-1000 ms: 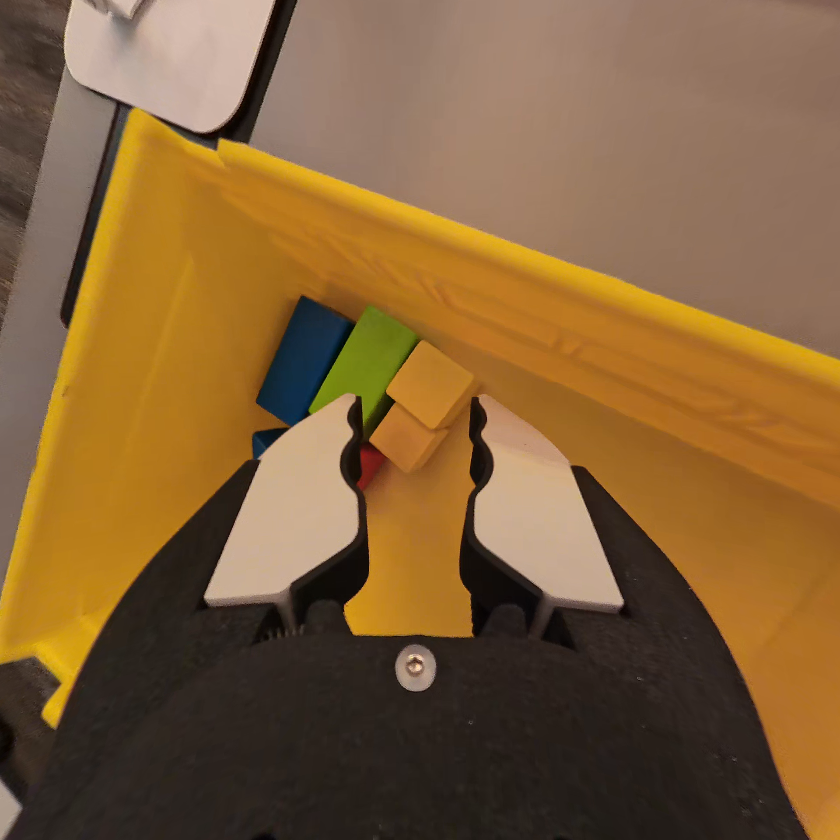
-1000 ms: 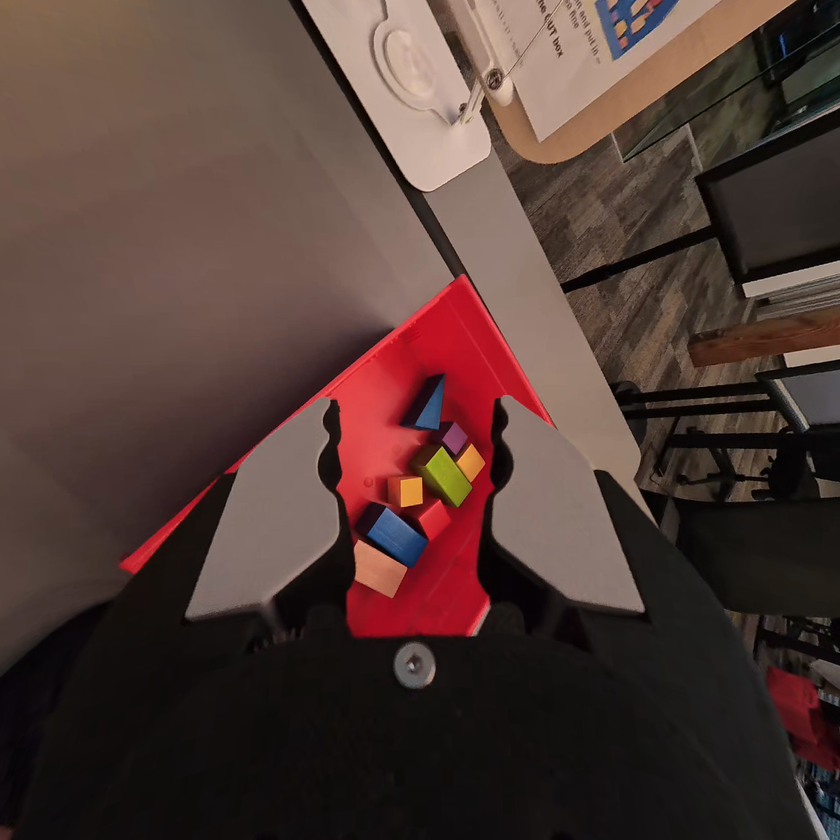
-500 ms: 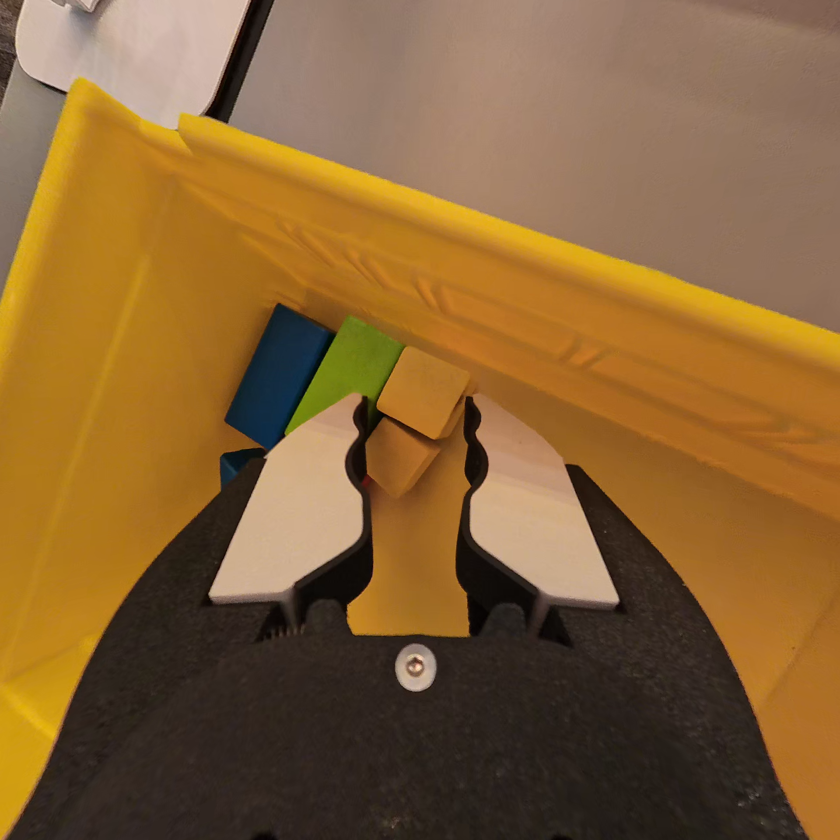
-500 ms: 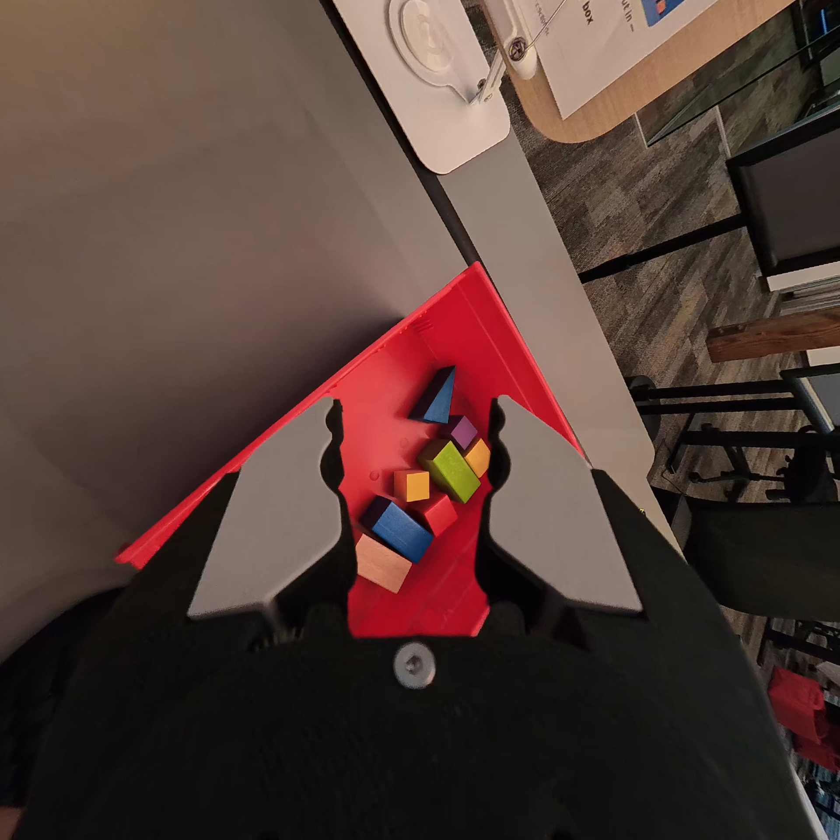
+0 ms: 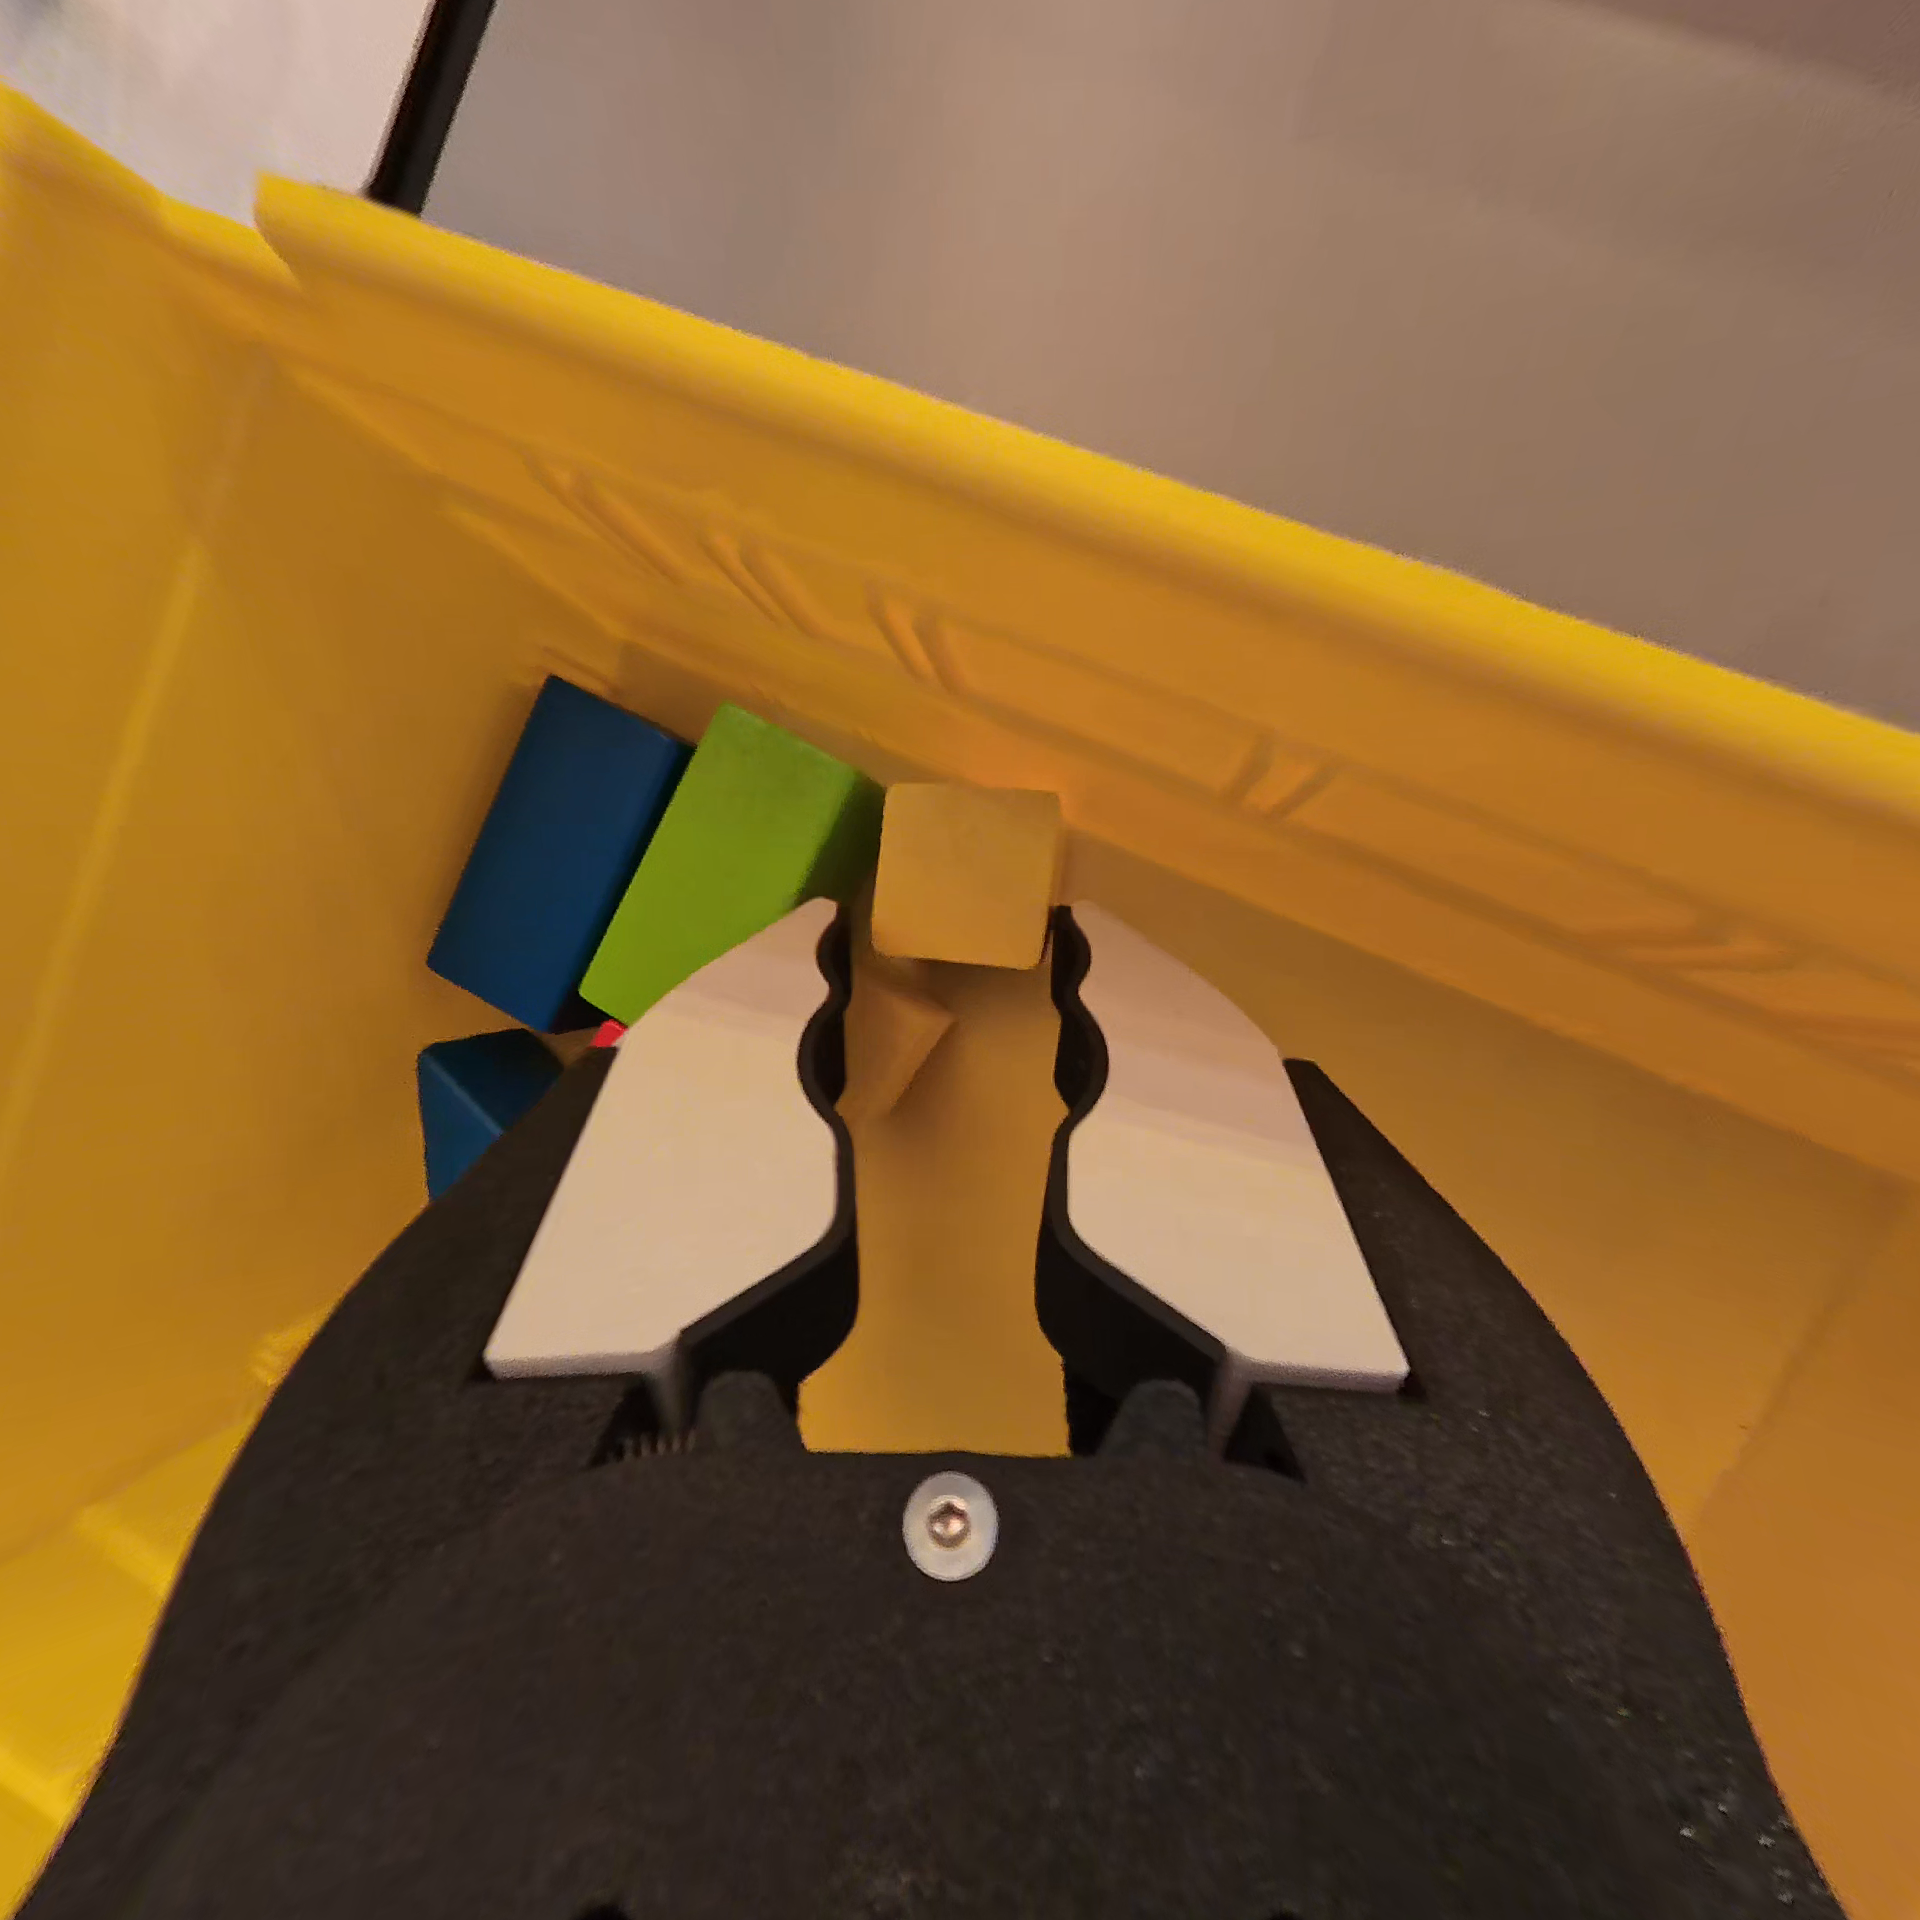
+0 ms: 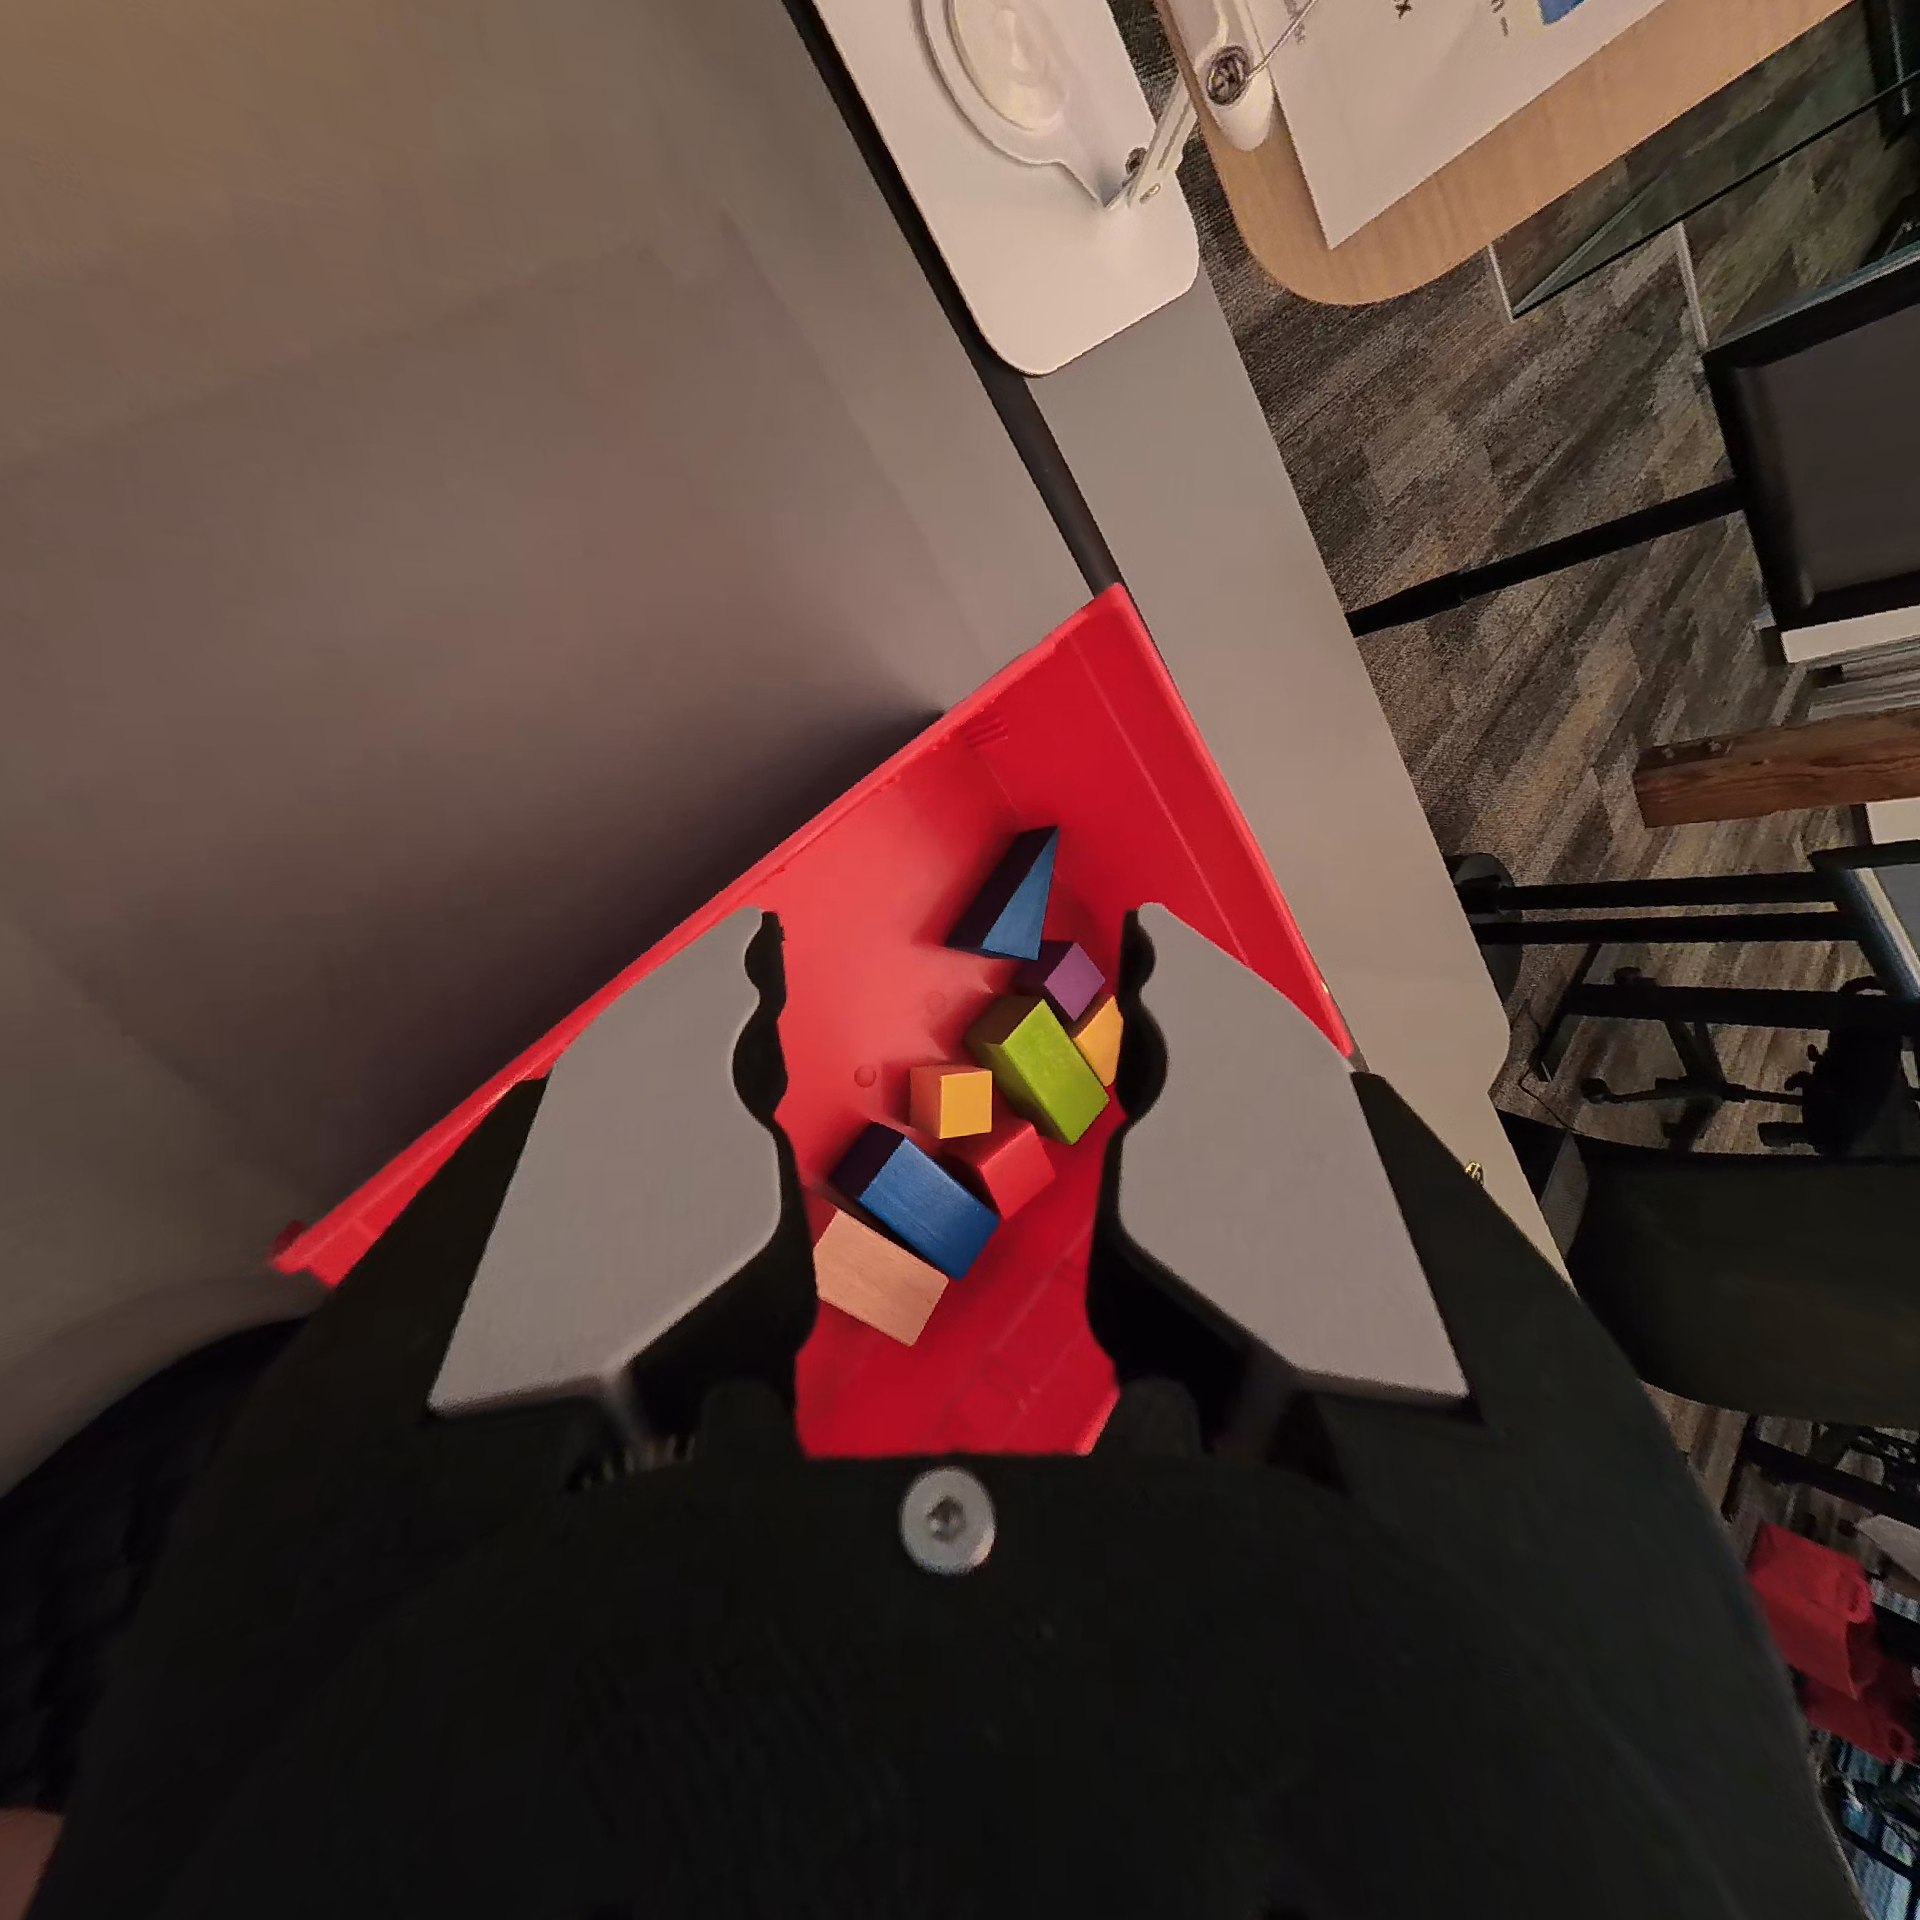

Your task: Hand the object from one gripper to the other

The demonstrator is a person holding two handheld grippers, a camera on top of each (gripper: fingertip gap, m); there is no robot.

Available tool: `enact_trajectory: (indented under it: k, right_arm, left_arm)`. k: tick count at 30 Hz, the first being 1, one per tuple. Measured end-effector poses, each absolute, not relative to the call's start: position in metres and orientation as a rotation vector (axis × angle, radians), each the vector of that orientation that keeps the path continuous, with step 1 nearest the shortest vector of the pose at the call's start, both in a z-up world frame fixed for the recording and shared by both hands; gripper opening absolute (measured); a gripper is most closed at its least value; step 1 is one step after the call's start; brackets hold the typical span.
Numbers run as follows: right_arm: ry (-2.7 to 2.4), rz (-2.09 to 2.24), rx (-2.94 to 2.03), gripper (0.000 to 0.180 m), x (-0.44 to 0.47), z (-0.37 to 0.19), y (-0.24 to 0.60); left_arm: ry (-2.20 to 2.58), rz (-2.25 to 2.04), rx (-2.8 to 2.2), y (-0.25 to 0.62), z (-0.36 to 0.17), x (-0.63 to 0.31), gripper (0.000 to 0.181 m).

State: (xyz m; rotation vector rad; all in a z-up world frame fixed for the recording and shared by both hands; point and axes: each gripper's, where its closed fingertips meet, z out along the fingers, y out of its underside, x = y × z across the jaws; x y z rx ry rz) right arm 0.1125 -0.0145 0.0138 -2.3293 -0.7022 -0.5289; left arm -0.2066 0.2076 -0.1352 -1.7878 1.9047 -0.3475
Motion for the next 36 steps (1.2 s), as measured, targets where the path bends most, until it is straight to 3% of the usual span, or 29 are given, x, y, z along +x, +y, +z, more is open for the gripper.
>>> enact_trajectory:
  k: [15, 23, 29, 36]
  right_arm:
    - [-0.718, -0.523, -2.348, 0.062, 0.112, 0.01, -0.017]
    - [-0.783, -0.538, -2.241, 0.062, 0.097, 0.019, -0.002]
    - [-1.081, -0.25, -1.699, 0.057, -0.017, 0.046, 0.03]
    - [-1.342, -0.436, -1.227, 0.059, -0.122, 0.045, 0.022]
  left_arm:
    - [1.944, -0.24, -1.8, 0.209, -0.141, -0.209, 0.035]
    - [1.75, -0.247, -1.689, 0.214, -0.068, -0.219, 0.035]
    - [1.777, -0.687, -1.423, 0.133, 0.013, -0.185, 0.035]
    - [2.07, -1.008, -1.114, 0.034, 0.033, -0.17, 0.035]
